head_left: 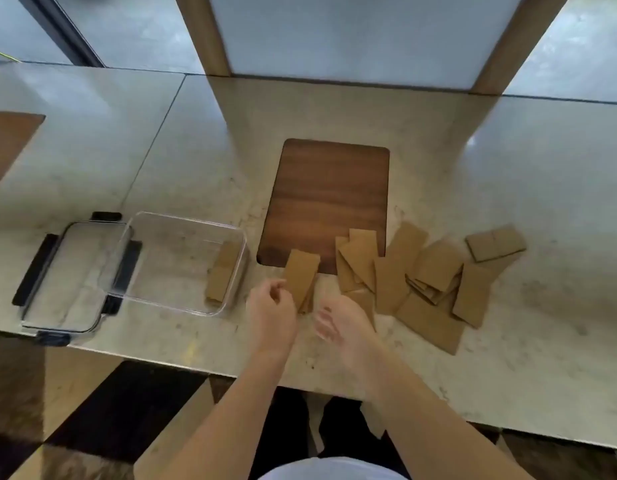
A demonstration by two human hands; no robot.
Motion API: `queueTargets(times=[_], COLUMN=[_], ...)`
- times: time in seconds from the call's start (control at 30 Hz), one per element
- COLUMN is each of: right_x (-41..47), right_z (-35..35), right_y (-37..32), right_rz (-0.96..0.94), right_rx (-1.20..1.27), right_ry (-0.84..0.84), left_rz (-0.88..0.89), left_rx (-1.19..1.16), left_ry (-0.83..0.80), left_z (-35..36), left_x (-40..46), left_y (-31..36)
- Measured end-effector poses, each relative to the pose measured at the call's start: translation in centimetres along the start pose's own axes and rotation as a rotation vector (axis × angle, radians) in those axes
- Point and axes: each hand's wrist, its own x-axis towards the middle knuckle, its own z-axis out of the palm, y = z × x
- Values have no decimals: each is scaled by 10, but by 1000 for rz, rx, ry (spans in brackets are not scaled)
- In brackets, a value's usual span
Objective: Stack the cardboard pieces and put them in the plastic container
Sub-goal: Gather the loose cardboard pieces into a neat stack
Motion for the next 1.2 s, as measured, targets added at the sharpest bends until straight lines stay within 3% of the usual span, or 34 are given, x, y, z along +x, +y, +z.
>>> queueTargets(times=[0.1, 0.17, 0.27, 0.4, 0.5, 0.6, 0.7, 0.87, 1.0, 1.2], right_x=[21, 33, 41, 42, 33, 13, -11, -35, -45, -40], right_z=[17, 31, 41, 52, 48, 30, 1, -58, -121, -203], right_y=[-3, 1, 5, 2, 3, 15, 41, 78, 86, 88], right_rz=[-92, -153, -170, -190, -219, -310, -441, -697, -753, -832], right_rx=[-154, -165, -218, -482, -754, -866, -881, -1197, -1117, -606], right_ry=[92, 148, 230, 355, 349, 284, 187, 157, 123, 238], left_rz=[132, 43, -209, -265, -360, -463, -315, 23, 64, -77], left_rx=[241, 255, 100, 41, -121, -148, -171, 4, -55, -335], left_ry=[89, 21, -156, -285, -385, -452, -446, -555, -498, -271], left_z=[7, 11, 13, 13, 13, 10, 5, 19, 58, 136], left_x=[25, 44, 61, 63, 61, 46, 23, -22, -70, -132], left_y=[2, 5, -1, -12, -18, -20, -26, -35, -42, -37])
